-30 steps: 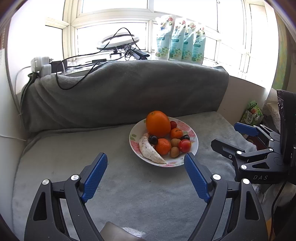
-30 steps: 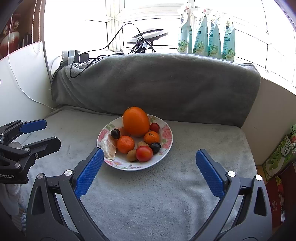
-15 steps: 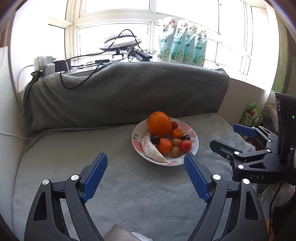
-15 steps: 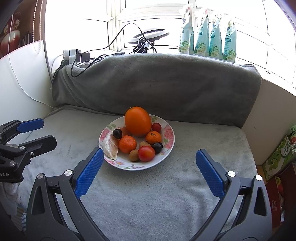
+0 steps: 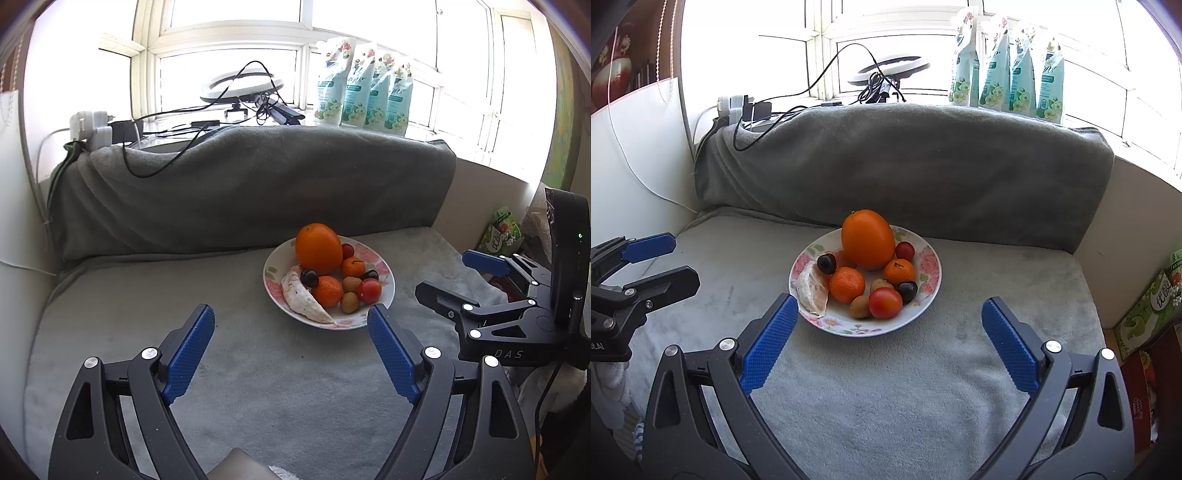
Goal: Organize fruits
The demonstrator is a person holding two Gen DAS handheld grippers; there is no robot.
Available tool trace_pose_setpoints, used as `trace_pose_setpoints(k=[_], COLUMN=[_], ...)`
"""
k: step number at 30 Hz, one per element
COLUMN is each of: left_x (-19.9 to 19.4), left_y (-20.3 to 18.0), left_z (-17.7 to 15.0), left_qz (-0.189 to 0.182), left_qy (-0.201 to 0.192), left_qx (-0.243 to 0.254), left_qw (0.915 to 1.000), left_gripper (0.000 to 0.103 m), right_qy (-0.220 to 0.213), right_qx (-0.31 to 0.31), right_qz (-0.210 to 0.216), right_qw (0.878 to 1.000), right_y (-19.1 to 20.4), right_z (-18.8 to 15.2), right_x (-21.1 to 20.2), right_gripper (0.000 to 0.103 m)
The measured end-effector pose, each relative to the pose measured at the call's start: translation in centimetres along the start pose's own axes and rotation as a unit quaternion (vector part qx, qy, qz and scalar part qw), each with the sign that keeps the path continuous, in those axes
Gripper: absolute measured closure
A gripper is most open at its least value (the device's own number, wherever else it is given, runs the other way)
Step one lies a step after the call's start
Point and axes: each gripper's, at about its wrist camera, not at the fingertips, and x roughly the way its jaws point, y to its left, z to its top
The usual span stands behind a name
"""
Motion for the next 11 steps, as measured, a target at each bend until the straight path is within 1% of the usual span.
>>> trace_pose_setpoints(k=[7, 11], left_x=[-0.22, -0.05], left_y=[-0.01, 0.22], left_z=[-0.12, -0.12], left_qz=[0.001, -0.003], left_qy=[-0.009, -0.005], left_qx=[0.003, -0.001], left_qw=[1.0000, 1.0000], left_gripper=[0.018, 0.018], right_qy=[0.003, 0.006], right_qx=[-0.002, -0.002], right_qz=[0.000, -0.002], right_qw=[1.000, 1.000], right_y=[0.02, -0.20], right_z=[-0.26, -0.32], right_x=[0.28, 0.53], right_gripper=[0.001, 0.001])
